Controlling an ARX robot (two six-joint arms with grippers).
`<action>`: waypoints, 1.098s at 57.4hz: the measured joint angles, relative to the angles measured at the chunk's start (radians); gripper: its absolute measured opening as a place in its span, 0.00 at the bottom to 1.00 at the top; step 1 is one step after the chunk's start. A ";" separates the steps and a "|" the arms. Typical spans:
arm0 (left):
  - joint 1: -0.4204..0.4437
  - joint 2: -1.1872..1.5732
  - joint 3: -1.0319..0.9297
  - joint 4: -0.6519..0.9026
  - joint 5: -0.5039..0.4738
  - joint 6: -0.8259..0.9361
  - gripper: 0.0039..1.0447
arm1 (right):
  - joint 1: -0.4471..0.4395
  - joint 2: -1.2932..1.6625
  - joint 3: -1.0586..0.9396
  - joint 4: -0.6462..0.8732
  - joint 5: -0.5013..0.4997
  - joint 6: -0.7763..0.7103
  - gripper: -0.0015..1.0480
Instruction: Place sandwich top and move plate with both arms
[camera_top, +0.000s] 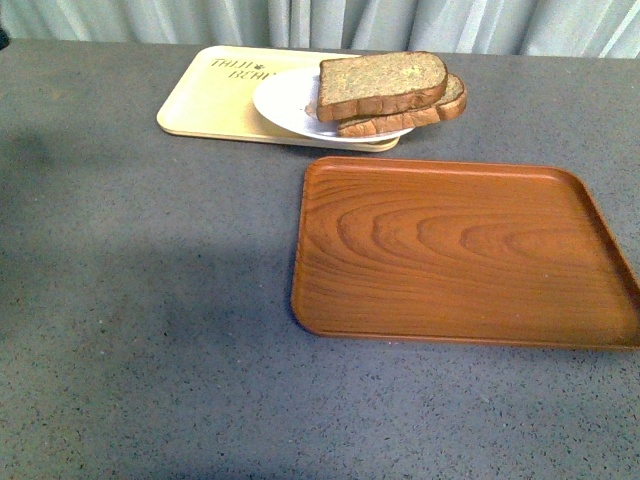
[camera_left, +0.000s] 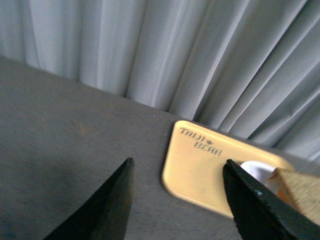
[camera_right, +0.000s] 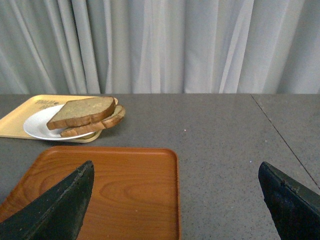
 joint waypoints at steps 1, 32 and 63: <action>0.000 -0.018 -0.019 0.000 0.000 0.025 0.40 | 0.000 0.000 0.000 0.000 0.000 0.000 0.91; 0.053 -0.509 -0.310 -0.235 0.053 0.186 0.01 | 0.000 0.000 0.000 0.000 0.000 0.000 0.91; 0.053 -0.941 -0.421 -0.536 0.053 0.189 0.01 | 0.000 0.000 0.000 0.000 0.000 0.000 0.91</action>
